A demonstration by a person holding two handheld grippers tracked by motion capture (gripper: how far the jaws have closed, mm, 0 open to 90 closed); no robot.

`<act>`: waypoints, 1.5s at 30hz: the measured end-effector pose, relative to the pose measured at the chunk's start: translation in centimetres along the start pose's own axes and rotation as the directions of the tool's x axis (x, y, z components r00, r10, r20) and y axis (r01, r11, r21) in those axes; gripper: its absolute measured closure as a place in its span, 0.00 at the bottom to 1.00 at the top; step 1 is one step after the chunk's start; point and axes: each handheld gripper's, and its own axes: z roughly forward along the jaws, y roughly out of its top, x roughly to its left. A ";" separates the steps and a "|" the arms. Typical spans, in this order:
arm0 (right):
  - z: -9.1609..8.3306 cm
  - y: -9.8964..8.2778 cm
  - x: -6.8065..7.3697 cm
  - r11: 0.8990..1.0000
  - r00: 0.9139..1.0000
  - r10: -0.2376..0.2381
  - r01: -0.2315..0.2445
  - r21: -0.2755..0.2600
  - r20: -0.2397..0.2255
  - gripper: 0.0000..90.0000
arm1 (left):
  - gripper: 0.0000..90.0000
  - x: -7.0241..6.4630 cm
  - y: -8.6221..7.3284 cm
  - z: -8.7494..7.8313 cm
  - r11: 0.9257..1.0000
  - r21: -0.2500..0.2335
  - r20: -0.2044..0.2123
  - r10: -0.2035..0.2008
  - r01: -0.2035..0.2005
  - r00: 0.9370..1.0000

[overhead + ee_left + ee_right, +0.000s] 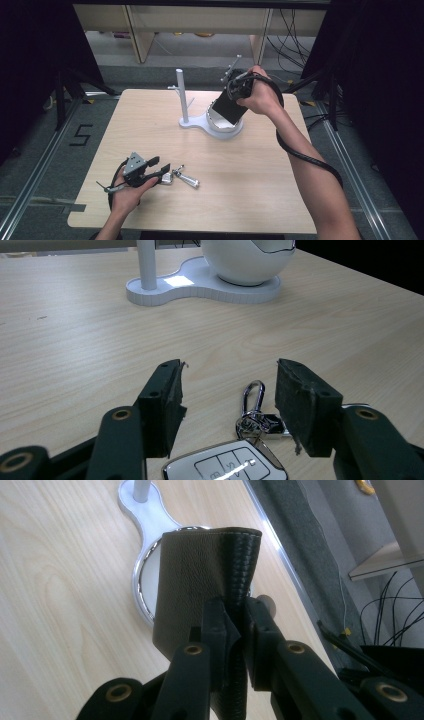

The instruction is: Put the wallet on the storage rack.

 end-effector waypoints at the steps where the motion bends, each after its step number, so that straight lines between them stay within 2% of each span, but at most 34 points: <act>1: 0.1 0.0 0.0 1.000 1.000 -0.001 0.001 0.002 0.001 0.91 | 0.49 0.0 0.0 0.0 1.000 0.000 0.000 0.000 0.000 1.000; 2: 0.4 0.0 0.1 1.000 1.000 0.018 -0.018 0.010 0.006 0.91 | 0.49 0.0 0.0 0.0 1.000 -0.002 0.001 -0.003 0.003 1.000; 3: 0.5 0.0 -0.1 1.000 1.000 -0.009 0.009 0.005 0.002 0.91 | 0.49 0.0 0.0 0.0 1.000 0.000 0.002 -0.001 0.001 1.000; 8: 1.5 0.0 -0.1 1.000 1.000 -0.013 0.013 0.024 0.012 0.91 | 0.49 0.0 0.0 0.1 1.000 -0.004 0.006 -0.002 0.002 1.000; 17: 2.7 0.3 -0.3 0.999 1.000 -0.023 0.023 0.026 0.020 0.91 | 0.49 0.0 0.0 0.1 1.000 -0.004 0.007 -0.002 0.003 1.000; 18: 2.8 0.3 -0.1 1.000 1.000 -0.009 0.008 0.026 0.018 0.91 | 0.49 0.0 0.0 0.0 1.000 0.000 0.002 -0.001 0.001 1.000; 19: 3.1 0.4 -0.2 1.000 1.000 -0.012 0.012 0.020 0.021 0.91 | 0.49 0.0 0.0 0.0 1.000 0.000 0.001 0.001 -0.001 1.000; 21: 3.4 0.5 -0.5 0.999 0.998 -0.052 0.052 0.016 0.030 0.91 | 0.49 0.0 0.0 0.0 1.000 0.000 0.001 0.000 0.000 1.000; 23: 3.7 0.6 -0.2 1.000 1.000 -0.018 0.017 0.023 0.023 0.91 | 0.49 0.0 0.0 0.0 1.000 -0.001 0.002 0.000 0.000 1.000; 24: 3.9 0.7 -0.4 0.999 0.999 -0.037 0.037 0.024 0.026 0.91 | 0.49 0.0 0.0 0.0 1.000 -0.002 0.002 -0.002 0.002 1.000; 26: 4.0 0.7 -0.4 0.999 0.999 -0.040 0.039 0.028 0.026 0.91 | 0.49 0.1 0.0 0.1 1.000 -0.006 0.007 -0.002 0.002 1.000; 27: 4.3 0.8 -0.6 0.998 0.997 -0.064 0.063 0.027 0.032 0.91 | 0.49 0.1 0.0 0.1 1.000 -0.006 0.006 -0.003 0.003 1.000; 34: 5.3 0.8 -0.4 0.998 0.998 -0.055 0.054 0.038 0.020 0.91 | 0.49 0.1 0.0 0.1 1.000 -0.005 0.008 -0.006 0.006 1.000; 35: 5.4 0.8 -0.5 0.997 0.997 -0.076 0.075 0.036 0.023 0.91 | 0.49 0.1 -0.1 0.1 1.000 -0.004 0.009 -0.006 0.006 1.000; 36: 5.8 0.8 -0.5 0.996 0.997 -0.078 0.077 0.043 0.021 0.91 | 0.49 0.1 -0.1 0.1 1.000 -0.005 0.008 -0.006 0.006 1.000; 39: 6.1 0.8 -0.3 0.997 0.998 -0.063 0.063 0.051 0.016 0.91 | 0.49 0.1 -0.1 0.1 1.000 -0.005 0.009 -0.007 0.007 1.000; 40: 6.2 0.7 -0.2 0.998 0.999 -0.045 0.044 0.049 0.013 0.91 | 0.49 0.0 -0.1 0.1 1.000 -0.005 0.009 -0.008 0.008 1.000; 41: 6.5 0.7 -0.1 0.998 0.999 -0.036 0.037 0.050 -0.005 0.91 | 0.49 0.0 -0.1 0.1 1.000 -0.003 0.009 -0.008 0.008 1.000; 45: 7.1 0.6 0.0 0.998 0.999 -0.042 0.043 0.053 -0.016 0.90 | 0.49 0.0 -0.1 0.1 1.000 0.002 0.005 -0.007 0.007 1.000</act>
